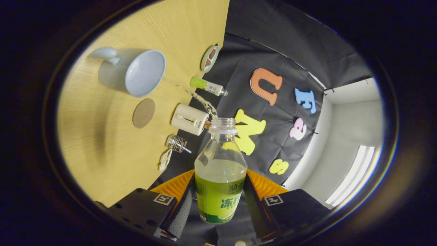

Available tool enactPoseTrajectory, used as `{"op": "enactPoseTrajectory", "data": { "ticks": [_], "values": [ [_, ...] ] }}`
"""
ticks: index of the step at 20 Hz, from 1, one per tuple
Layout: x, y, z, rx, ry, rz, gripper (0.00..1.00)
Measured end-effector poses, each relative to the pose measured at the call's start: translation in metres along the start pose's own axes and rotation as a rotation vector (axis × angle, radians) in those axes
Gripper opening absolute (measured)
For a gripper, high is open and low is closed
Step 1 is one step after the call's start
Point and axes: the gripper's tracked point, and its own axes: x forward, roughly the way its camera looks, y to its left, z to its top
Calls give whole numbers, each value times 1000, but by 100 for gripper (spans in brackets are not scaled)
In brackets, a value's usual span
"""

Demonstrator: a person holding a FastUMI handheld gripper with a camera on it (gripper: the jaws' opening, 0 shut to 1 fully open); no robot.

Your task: Take the bottle from table, then pour the juice into the cup, finally place the bottle on the coaster

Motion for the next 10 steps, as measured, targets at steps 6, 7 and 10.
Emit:
{"op": "enactPoseTrajectory", "data": {
  "ticks": [6, 7, 10],
  "values": [
    [-5, -4, 0, -63, -17, -17, 80],
    [-5, -4, -1, -71, -14, -16, 80],
    [-5, -2, 0, -127, -13, -18, 80]
  ]
}}
